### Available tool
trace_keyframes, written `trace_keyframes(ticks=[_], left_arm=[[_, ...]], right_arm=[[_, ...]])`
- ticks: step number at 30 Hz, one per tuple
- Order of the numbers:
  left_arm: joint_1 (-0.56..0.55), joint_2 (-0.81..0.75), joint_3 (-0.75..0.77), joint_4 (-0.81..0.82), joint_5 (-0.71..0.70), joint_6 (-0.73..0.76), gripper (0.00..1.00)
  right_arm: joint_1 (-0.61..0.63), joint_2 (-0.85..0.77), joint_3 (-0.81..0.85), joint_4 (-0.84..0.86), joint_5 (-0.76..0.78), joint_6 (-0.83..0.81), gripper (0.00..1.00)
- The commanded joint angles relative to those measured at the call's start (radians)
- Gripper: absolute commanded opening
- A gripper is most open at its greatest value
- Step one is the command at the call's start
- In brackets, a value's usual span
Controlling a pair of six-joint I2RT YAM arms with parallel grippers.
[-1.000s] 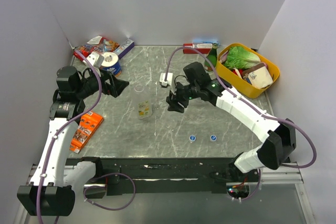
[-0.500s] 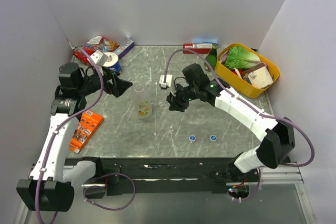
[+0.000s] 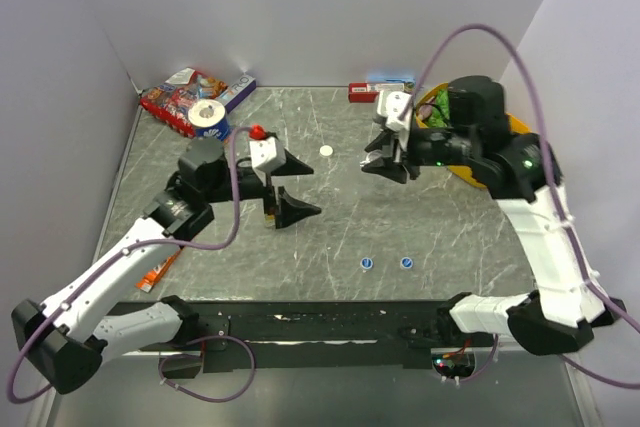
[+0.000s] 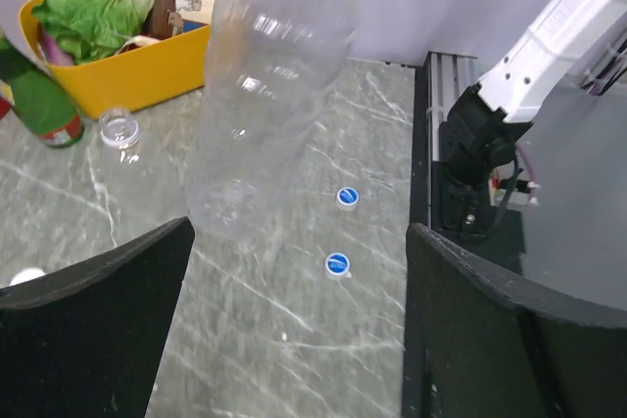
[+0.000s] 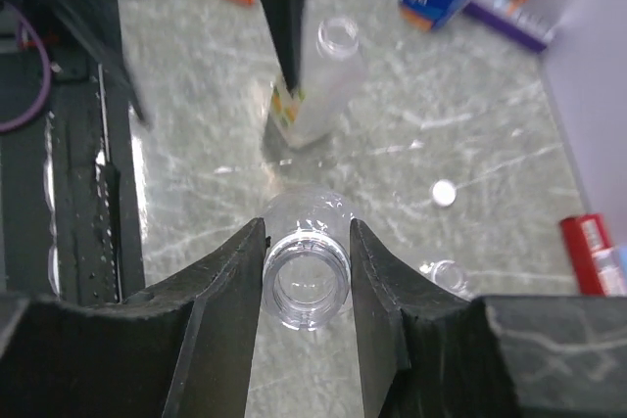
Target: Screw on the bottle caps
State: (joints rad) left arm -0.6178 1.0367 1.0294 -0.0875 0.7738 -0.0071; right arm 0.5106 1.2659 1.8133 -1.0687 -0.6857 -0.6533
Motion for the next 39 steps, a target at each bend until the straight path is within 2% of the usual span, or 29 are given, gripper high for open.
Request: trace_keyframes(ticks=[1, 6, 13, 18, 26, 28, 31, 32, 33, 35, 38, 39], left_arm=[[-0.068, 0.071, -0.039, 0.227, -0.051, 0.059, 0.96], [-0.131, 0.181, -0.041, 0.377, -0.062, 0.073, 0.96], [-0.165, 0.229, -0.068, 0.436, -0.091, 0.041, 0.96], [-0.168, 0.23, -0.071, 0.413, -0.096, 0.07, 0.99], [-0.168, 0.217, -0.115, 0.405, -0.139, 0.093, 0.78], [-0.166, 0.212, -0.123, 0.413, -0.146, 0.091, 0.76], [-0.166, 0.209, -0.135, 0.431, -0.157, 0.087, 0.71], [-0.166, 0.207, -0.138, 0.436, -0.162, 0.087, 0.7], [-0.166, 0.207, -0.141, 0.433, -0.165, 0.09, 0.67], [-0.166, 0.198, -0.15, 0.425, -0.177, 0.091, 0.61], [-0.163, 0.178, -0.181, 0.436, -0.205, 0.085, 0.51], [-0.161, 0.175, -0.187, 0.445, -0.209, 0.087, 0.5]], right_arm=[[-0.004, 0.009, 0.067, -0.068, -0.058, 0.058, 0.07], [-0.003, 0.047, 0.107, -0.027, -0.112, 0.118, 0.07], [0.02, 0.076, 0.139, -0.023, -0.149, 0.119, 0.07], [0.023, 0.084, 0.118, -0.001, -0.161, 0.121, 0.07], [0.026, 0.092, 0.119, 0.023, -0.163, 0.139, 0.08], [0.025, 0.09, 0.113, 0.027, -0.164, 0.147, 0.08], [0.026, 0.084, 0.092, 0.032, -0.164, 0.156, 0.18], [0.028, 0.079, 0.09, 0.029, -0.153, 0.156, 0.37], [0.028, 0.076, 0.106, 0.026, -0.108, 0.159, 0.43], [0.011, 0.056, 0.116, 0.016, -0.054, 0.138, 0.48], [-0.032, -0.022, 0.084, 0.036, 0.032, 0.103, 0.7], [-0.043, -0.034, 0.072, 0.032, 0.047, 0.095, 0.71]])
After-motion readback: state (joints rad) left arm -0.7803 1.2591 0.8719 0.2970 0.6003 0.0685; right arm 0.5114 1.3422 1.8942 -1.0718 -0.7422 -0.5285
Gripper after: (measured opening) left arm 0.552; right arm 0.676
